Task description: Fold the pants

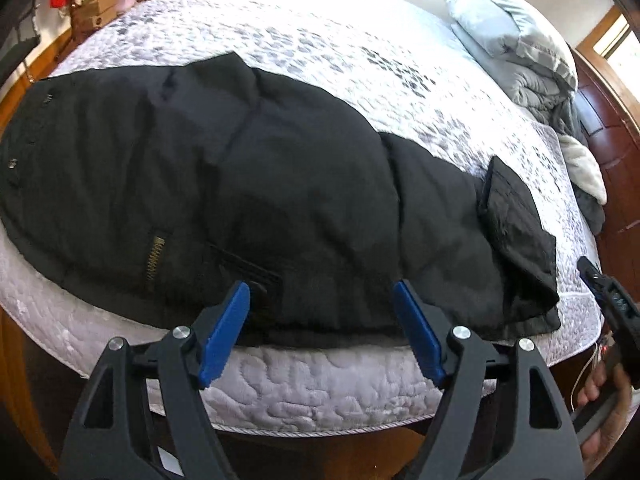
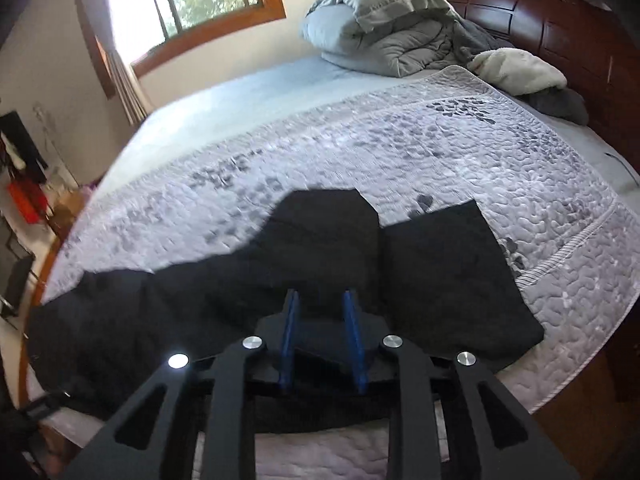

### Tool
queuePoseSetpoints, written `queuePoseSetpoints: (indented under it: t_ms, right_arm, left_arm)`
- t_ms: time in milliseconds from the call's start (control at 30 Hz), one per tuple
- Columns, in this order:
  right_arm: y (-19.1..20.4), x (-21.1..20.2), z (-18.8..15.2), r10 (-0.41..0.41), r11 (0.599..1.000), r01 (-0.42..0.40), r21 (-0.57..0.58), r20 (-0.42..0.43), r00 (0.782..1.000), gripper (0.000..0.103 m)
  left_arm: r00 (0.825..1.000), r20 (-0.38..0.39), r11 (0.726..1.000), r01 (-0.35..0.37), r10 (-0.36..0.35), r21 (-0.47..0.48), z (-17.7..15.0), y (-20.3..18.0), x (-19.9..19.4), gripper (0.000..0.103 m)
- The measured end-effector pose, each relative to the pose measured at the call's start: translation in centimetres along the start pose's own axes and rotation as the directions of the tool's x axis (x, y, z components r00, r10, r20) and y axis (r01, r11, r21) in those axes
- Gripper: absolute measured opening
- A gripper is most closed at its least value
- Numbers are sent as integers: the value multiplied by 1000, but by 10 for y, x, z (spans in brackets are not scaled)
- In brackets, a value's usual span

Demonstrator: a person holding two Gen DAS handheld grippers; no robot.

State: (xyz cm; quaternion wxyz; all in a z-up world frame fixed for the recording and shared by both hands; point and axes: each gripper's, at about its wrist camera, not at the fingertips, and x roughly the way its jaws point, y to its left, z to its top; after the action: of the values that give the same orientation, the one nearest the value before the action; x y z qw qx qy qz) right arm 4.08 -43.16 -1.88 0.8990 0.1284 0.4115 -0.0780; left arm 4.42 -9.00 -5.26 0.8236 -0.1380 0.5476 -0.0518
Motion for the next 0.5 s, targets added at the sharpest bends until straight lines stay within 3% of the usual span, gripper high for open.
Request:
queuePoseSetpoints:
  t_ms: [33, 167, 233, 333, 500]
  right_arm:
    - [4, 7, -2, -8, 999, 6, -41, -28, 1000, 37]
    - [38, 30, -11, 32, 984, -43, -173, -65, 997, 47]
    - [63, 42, -13, 26, 965, -44, -258, -71, 997, 63]
    - [99, 66, -18, -50, 913, 16, -408, -73, 996, 66]
    - [113, 111, -20, -163, 888, 81, -452, -145, 976, 67]
  left_arm:
    - [1000, -8, 1000, 4, -4, 5, -1, -3, 3, 75]
    - [999, -27, 1000, 18, -17, 19, -5, -9, 8, 75]
    - [1000, -29, 1000, 10, -10, 23, -6, -11, 9, 77]
    - [999, -34, 1000, 2, -1, 20, -5, -9, 11, 78]
    - [998, -61, 1000, -1, 2, 13, -4, -7, 18, 79]
